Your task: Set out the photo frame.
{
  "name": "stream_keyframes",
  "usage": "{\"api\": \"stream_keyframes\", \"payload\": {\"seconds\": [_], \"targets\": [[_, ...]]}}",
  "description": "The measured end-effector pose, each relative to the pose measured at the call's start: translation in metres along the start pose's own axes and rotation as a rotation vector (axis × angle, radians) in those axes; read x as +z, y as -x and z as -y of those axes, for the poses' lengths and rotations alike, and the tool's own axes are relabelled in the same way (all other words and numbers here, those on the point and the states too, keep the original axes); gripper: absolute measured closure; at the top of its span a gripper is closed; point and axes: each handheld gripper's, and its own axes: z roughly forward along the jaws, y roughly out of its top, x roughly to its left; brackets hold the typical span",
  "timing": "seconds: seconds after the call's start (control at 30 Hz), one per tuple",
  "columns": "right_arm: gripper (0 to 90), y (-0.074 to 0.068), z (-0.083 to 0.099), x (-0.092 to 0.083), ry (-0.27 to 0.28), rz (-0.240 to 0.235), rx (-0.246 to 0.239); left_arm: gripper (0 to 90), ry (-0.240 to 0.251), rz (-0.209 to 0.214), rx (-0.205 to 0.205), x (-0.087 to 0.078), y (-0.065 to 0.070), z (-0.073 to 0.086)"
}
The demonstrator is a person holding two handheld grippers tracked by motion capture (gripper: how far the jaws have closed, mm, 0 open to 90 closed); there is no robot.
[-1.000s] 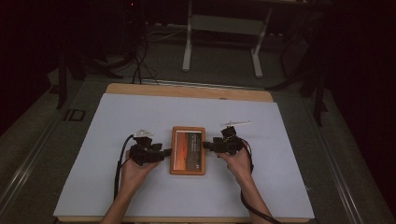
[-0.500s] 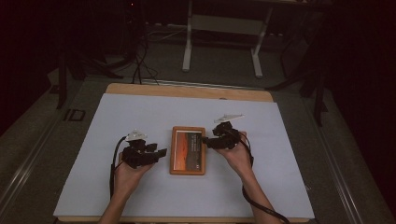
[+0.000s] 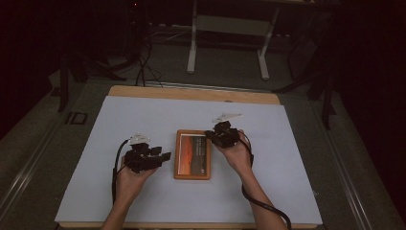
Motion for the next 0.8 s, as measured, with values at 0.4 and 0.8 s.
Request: {"api": "stream_keyframes", "payload": {"seconds": [0.4, 0.8], "targets": [[90.0, 0.0, 0.002, 0.019, -0.026, 0.034, -0.001, 47.9, 0.014, 0.015, -0.003, -0.003, 0.0, 0.0], [90.0, 0.0, 0.005, 0.024, -0.031, 0.041, 0.009, 46.0, 0.016, 0.028, -0.008, -0.004, 0.0, 0.0]]}}
